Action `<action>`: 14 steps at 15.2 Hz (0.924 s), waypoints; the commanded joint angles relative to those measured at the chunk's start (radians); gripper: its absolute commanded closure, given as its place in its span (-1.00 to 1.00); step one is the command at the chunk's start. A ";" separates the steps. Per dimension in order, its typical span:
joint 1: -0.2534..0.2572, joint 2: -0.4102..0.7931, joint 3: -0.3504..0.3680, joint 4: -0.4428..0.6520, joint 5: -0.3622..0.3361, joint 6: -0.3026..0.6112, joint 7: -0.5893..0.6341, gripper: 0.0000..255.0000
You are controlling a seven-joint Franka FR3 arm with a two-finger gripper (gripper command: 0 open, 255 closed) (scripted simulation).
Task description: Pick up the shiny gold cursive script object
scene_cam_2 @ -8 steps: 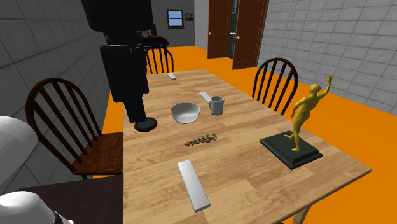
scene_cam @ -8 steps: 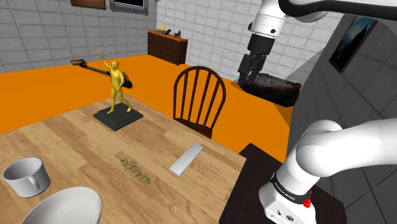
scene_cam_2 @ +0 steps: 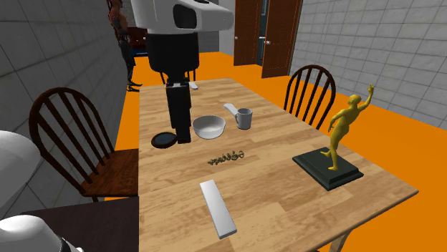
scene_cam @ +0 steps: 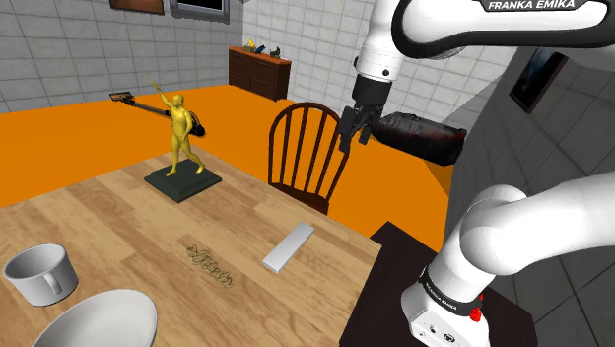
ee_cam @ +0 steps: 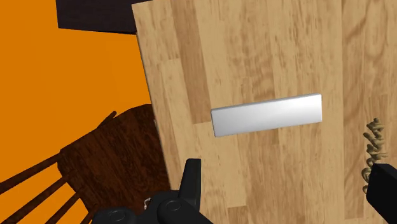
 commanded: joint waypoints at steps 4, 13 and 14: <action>0.030 0.100 0.092 -0.035 0.042 0.137 0.078 -1.00; 0.052 0.385 0.254 0.001 0.046 0.384 0.232 -1.00; 0.052 0.423 0.271 0.012 0.037 0.409 0.253 -1.00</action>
